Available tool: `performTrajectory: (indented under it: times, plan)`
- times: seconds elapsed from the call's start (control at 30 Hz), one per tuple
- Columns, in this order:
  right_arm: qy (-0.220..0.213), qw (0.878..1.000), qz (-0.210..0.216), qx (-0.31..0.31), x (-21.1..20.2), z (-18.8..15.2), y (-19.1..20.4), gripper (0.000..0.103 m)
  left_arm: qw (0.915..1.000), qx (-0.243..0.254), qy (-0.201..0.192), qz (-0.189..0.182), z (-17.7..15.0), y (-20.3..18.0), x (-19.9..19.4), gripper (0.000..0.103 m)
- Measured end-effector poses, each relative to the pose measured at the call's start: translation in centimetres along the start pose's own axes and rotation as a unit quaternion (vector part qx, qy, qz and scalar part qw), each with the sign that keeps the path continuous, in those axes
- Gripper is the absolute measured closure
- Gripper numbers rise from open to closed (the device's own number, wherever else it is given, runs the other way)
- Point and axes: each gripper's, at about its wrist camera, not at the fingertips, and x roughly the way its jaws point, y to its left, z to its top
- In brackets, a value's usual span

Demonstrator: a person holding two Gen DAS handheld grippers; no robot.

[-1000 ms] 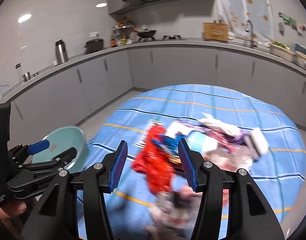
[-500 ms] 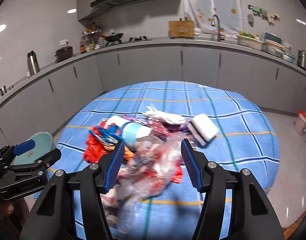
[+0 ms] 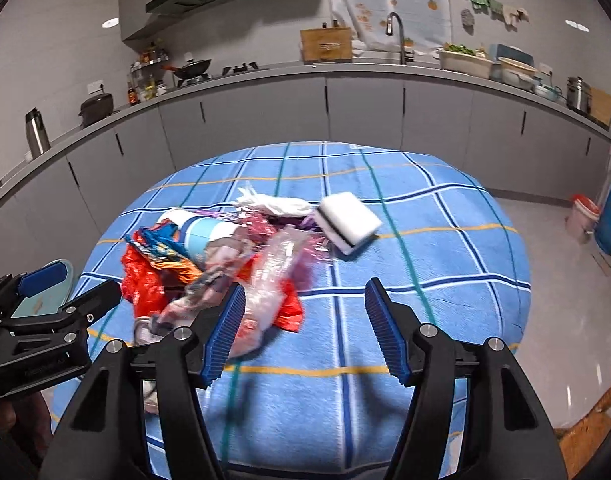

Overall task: Collect trash
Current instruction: 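Move both tools back over the trash pile on the table, then grasp the checked cloth rag with the left tool while the right tool grasps a clear plastic bag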

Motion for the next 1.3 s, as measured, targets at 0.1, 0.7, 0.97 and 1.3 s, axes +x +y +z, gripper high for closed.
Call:
performTrajectory:
  times: [0.1, 0.7, 0.97, 1.3]
  plan:
    - [0.001, 1.0, -0.005, 0.008, -0.1, -0.2, -0.7, 0.04, 0.9998, 0.016, -0.001, -0.01, 0.2, -1.5, 0.4, 0.012]
    - [-0.002, 0.999, -0.026, 0.042, -0.2, -0.7, -3.4, 0.037, 0.9967, 0.052, 0.037, -0.049, 0.4, -6.0, 3.9, 0.031]
    - [-0.001, 0.999, -0.026, 0.047, 0.0, -0.8, -3.8, 0.036, 0.9923, 0.057, 0.054, -0.096, 0.5, -6.0, 4.6, 0.094]
    - [0.007, 0.999, 0.003, 0.05, 0.6, -0.6, -2.2, 0.036, 0.9955, 0.03, -0.015, -0.089, 2.9, -2.8, -0.8, 0.098]
